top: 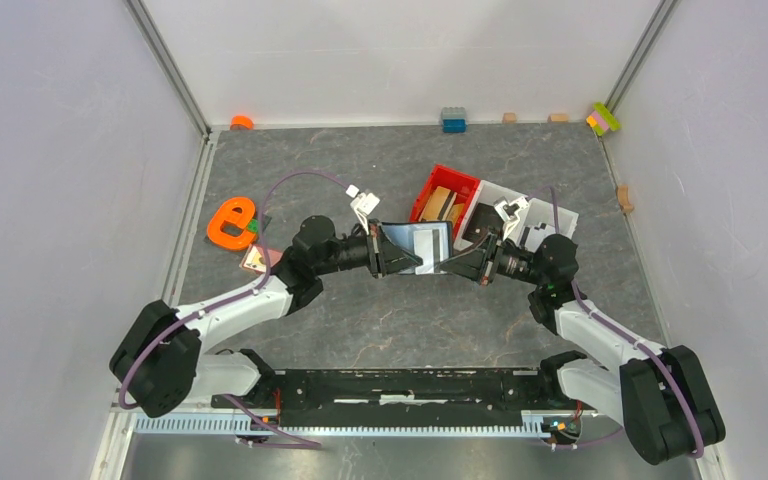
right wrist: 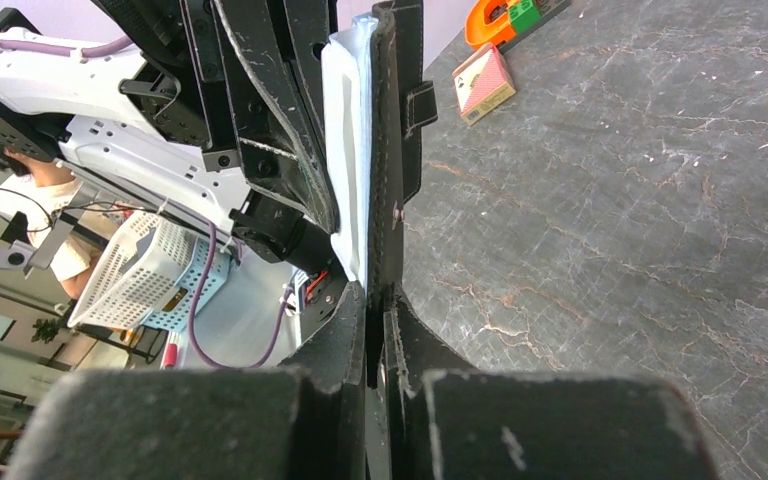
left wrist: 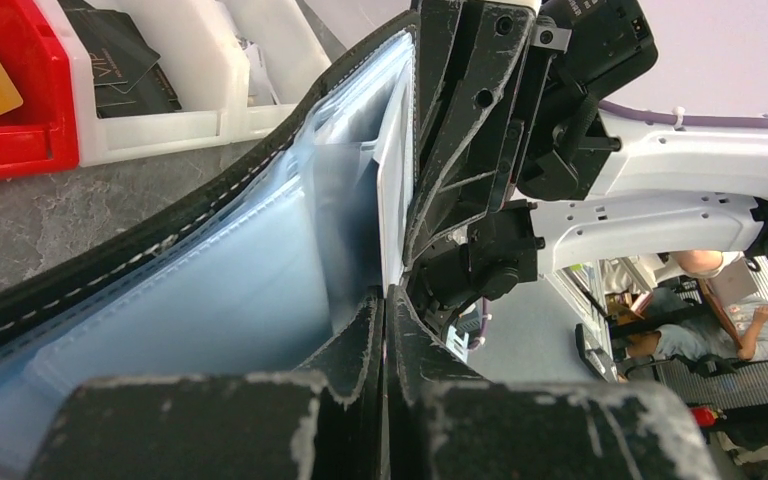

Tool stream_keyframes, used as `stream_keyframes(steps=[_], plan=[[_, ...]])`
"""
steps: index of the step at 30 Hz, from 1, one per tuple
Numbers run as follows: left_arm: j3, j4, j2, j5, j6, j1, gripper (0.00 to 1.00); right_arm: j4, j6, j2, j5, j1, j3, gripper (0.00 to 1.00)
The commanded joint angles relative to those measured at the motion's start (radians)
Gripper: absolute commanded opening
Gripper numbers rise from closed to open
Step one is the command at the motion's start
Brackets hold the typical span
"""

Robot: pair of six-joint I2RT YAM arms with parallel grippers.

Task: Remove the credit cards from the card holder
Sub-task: Remove the credit card from the card holder.

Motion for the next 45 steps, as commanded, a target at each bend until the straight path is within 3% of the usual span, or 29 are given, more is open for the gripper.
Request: stream_keyframes(steps=[1,7,12,17,23,27,33,35,37,39,43,45], plan=[[-0.014,0.036,-0.044,-0.004,-0.018,0.027,0.02,0.038,-0.010,-0.012,0.079,-0.028,-0.004,0.03],[-0.029,0.080,-0.045,0.010,-0.036,0.034,0.03,0.044,-0.007,-0.010,0.080,-0.029,-0.008,0.02],[-0.038,0.235,0.001,0.107,-0.113,0.032,0.16,0.100,0.030,0.011,0.061,-0.028,-0.016,0.03],[-0.040,0.245,0.002,0.109,-0.116,0.032,0.17,0.130,0.049,0.022,0.052,-0.028,-0.022,0.03],[-0.026,0.255,0.036,0.132,-0.130,0.032,0.24,0.137,0.054,0.026,0.048,-0.026,-0.022,0.03],[-0.023,0.281,0.057,0.147,-0.154,0.032,0.22,0.140,0.052,0.029,0.047,-0.011,-0.016,0.04],[-0.040,0.253,0.014,0.105,-0.124,0.032,0.03,0.133,0.048,0.035,0.045,-0.004,-0.012,0.04],[-0.037,0.209,-0.001,0.080,-0.102,0.032,0.02,0.132,0.046,0.031,0.048,-0.004,-0.013,0.11],[-0.033,0.163,-0.009,0.056,-0.077,0.032,0.02,0.120,0.036,0.021,0.057,-0.004,-0.013,0.26],[-0.030,0.153,-0.007,0.055,-0.070,0.032,0.02,0.119,0.033,0.010,0.063,-0.005,-0.016,0.36],[-0.015,0.147,0.016,0.075,-0.076,0.032,0.02,0.123,0.027,-0.015,0.071,-0.007,-0.019,0.36],[-0.008,0.149,0.030,0.088,-0.082,0.031,0.02,0.126,0.027,-0.025,0.076,-0.006,-0.022,0.32]])
